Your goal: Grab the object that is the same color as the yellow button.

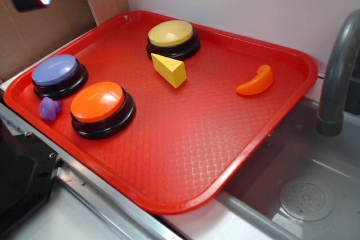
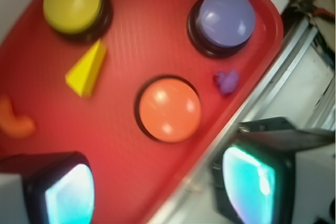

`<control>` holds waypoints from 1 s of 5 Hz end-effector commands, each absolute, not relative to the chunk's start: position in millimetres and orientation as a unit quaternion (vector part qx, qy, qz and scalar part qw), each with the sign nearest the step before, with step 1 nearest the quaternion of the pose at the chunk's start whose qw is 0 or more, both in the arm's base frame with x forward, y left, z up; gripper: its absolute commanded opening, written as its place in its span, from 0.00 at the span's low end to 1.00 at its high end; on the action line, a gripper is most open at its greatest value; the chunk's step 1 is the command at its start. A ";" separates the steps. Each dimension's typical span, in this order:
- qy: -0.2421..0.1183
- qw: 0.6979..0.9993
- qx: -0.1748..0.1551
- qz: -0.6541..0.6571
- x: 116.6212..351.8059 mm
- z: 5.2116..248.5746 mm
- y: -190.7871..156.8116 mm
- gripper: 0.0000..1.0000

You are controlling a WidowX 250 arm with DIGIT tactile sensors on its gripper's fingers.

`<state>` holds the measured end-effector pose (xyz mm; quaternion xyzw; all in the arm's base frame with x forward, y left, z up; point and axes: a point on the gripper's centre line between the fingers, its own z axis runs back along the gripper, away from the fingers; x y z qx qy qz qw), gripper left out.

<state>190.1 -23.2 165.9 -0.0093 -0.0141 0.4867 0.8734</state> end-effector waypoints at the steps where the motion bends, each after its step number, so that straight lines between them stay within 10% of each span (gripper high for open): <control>1: -0.069 0.818 -0.024 0.571 234.4 133.1 -19.5 1.00; 5: -0.059 0.789 -0.022 0.611 284.8 59.8 -26.3 1.00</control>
